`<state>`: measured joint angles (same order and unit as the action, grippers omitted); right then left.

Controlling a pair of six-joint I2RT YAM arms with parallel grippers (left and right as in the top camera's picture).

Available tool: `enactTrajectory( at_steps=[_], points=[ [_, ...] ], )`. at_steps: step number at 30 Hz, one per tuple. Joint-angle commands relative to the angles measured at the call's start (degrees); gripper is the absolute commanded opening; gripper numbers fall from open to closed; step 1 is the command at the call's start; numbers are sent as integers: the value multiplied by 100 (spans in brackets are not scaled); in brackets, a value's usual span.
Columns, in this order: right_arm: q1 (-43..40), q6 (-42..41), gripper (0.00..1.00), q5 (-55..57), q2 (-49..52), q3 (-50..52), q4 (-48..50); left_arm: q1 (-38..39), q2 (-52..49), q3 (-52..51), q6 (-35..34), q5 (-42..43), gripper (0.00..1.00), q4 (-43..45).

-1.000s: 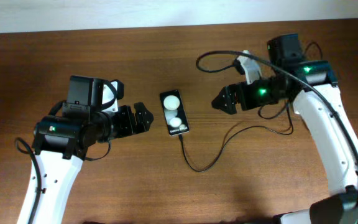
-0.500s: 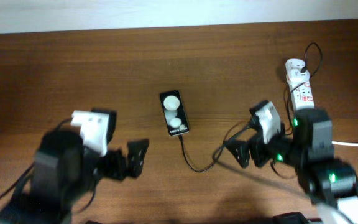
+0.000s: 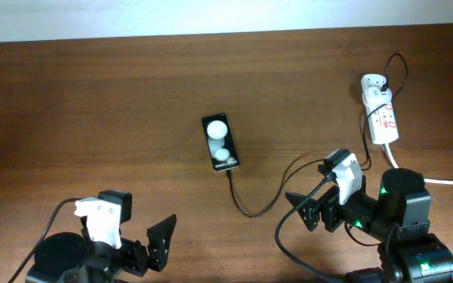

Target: Plug charger to phone and switch on socket

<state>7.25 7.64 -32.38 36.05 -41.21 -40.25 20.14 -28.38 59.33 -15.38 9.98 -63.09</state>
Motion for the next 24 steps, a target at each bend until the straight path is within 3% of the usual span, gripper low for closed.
enactTrajectory(
  at_steps=[1,9,14,16,20,24],
  points=[
    [20,-22,99,9,4,57,2,11,11,-37,92,-83,99,-2],
    [20,-22,99,9,4,55,2,13,46,-48,94,-85,99,-9],
    [20,-22,99,9,4,57,2,-514,953,-616,96,-796,99,125],
    [20,-22,99,9,4,57,2,-1213,1502,-1327,94,-774,99,844],
    [20,-22,99,9,4,57,2,-1757,2251,-2767,94,-654,99,2461],
    [20,-22,99,9,4,55,2,-2212,2804,-4406,92,299,99,4717]
  ],
)
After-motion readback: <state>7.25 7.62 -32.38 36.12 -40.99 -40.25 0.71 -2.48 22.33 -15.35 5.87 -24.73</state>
